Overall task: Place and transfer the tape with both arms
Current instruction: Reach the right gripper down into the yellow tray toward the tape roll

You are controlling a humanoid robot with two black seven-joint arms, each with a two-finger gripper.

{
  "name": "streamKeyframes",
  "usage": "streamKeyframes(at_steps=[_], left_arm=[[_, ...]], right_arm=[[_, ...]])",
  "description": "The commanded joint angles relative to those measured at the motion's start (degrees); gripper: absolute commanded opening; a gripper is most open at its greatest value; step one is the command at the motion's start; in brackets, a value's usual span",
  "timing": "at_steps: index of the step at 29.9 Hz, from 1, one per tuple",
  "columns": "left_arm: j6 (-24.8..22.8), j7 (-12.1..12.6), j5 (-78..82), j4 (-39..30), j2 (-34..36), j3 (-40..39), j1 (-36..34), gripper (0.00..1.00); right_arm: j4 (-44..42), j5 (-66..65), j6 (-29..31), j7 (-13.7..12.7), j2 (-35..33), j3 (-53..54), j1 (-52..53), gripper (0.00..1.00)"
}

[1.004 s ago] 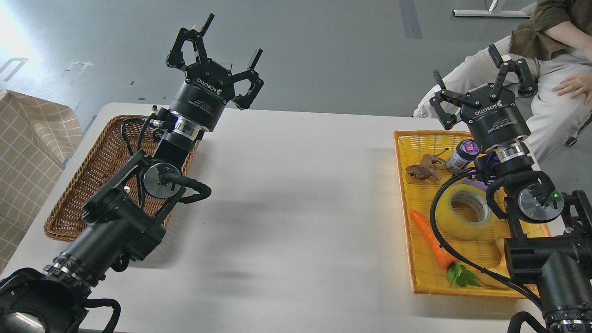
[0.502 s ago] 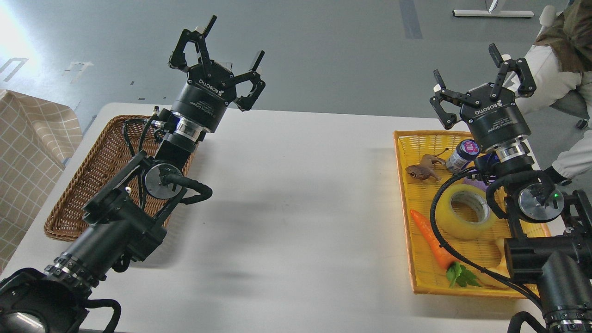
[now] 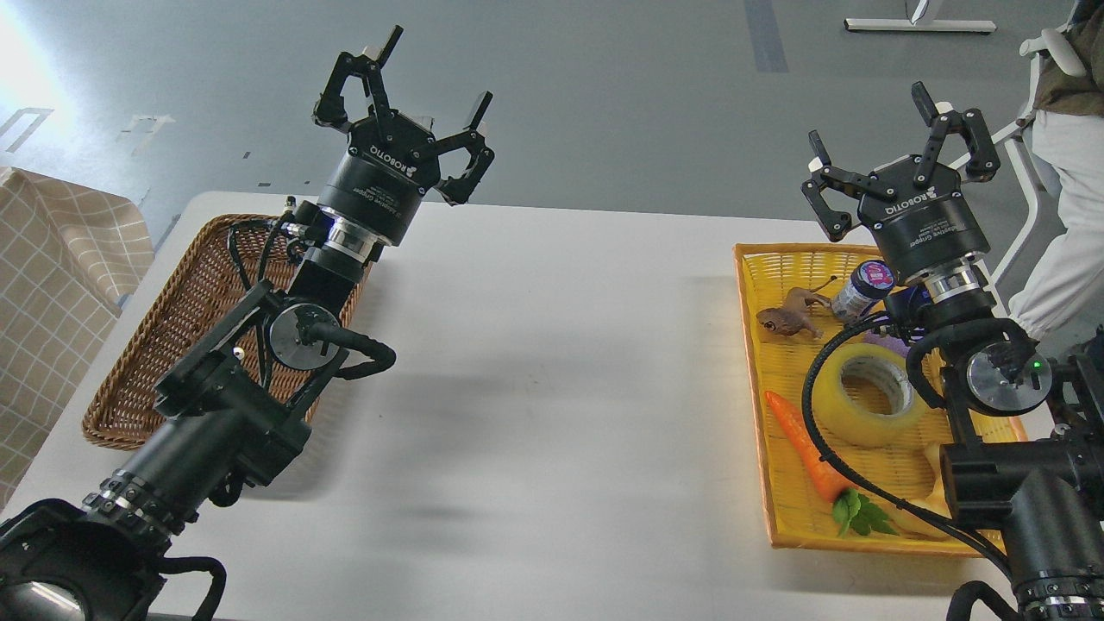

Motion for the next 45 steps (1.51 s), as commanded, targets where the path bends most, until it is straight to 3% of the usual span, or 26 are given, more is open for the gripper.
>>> streamKeyframes(at_steps=[1,12,21,30,40,45], left_arm=[[0.00,-0.04,0.00,0.00,0.00,-0.09,0.01,0.98],[0.00,-0.04,0.00,0.09,0.00,-0.09,-0.25,0.98],[0.00,0.05,0.00,0.09,0.00,-0.09,-0.34,0.98],[0.00,-0.04,0.00,0.09,0.00,-0.18,-0.43,0.98],[0.00,-0.04,0.00,0.09,0.00,-0.18,-0.60,0.98],[0.00,-0.04,0.00,0.09,0.00,-0.26,-0.69,0.98]], right_arm=[[0.07,-0.18,0.00,-0.17,-0.44,-0.16,0.00,1.00],[0.25,-0.79,0.00,-0.61,-8.69,-4.29,0.09,1.00],[0.43,-5.44,0.00,-0.61,-22.66,-13.87,1.06,1.00],[2.53,-22.40,0.00,-0.61,-31.55,-22.30,6.94,1.00],[18.08,-50.50,0.00,-0.70,-40.59,-31.00,8.44,1.00],[21.51,-56.42,0.00,-0.87,-47.52,-35.56,7.13,1.00]])
